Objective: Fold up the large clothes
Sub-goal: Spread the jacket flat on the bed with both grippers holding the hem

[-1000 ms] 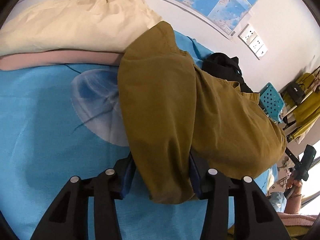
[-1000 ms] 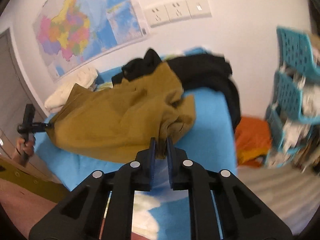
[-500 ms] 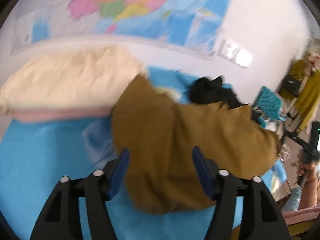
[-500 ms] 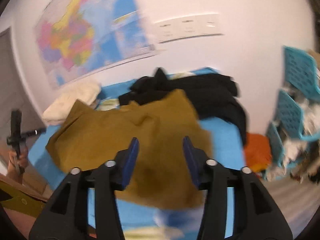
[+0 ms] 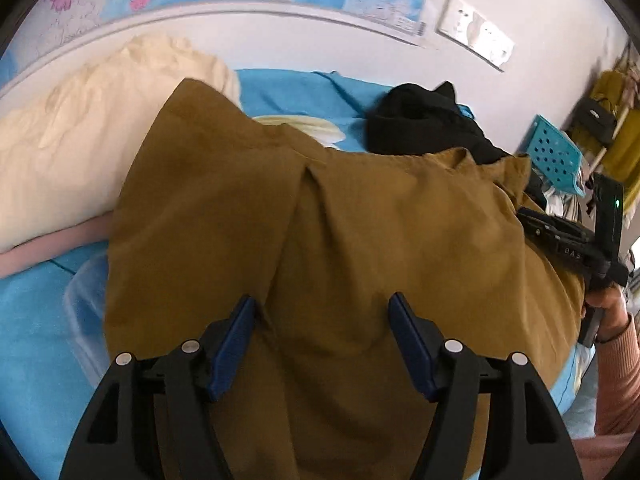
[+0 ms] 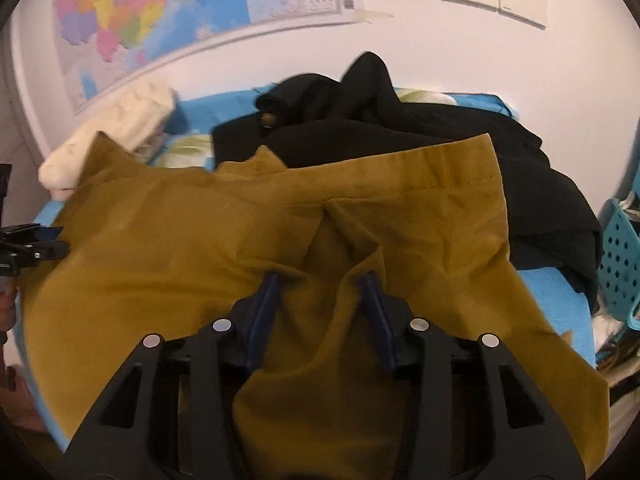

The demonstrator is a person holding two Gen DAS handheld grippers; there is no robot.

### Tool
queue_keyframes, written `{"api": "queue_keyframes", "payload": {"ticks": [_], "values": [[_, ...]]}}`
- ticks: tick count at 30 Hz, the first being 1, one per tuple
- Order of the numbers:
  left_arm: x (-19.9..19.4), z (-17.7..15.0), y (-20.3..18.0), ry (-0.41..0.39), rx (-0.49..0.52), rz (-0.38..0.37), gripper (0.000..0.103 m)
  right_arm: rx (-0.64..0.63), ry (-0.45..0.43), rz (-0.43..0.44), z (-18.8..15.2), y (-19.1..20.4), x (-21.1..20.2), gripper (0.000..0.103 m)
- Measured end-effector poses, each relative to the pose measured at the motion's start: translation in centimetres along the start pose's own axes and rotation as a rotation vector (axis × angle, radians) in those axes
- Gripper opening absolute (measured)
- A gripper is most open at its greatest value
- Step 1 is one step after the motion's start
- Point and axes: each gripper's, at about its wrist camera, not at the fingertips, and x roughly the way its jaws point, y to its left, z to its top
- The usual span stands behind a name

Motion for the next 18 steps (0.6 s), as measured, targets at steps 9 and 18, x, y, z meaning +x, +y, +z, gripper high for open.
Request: {"api": "queue_keyframes", "payload": {"ticks": [9, 18], "values": [[-1.6, 0.7, -1.5, -0.059, 0.078, -0.007, 0.065, 0.044, -0.053, 0.212, 1.9, 1.9, -3.9, 0.045], [2.8, 1.2, -0.4, 0.028, 0.053, 0.004, 0.071, -0.029, 0.114, 0.103, 1.9, 4.2, 3.4, 0.040]]}}
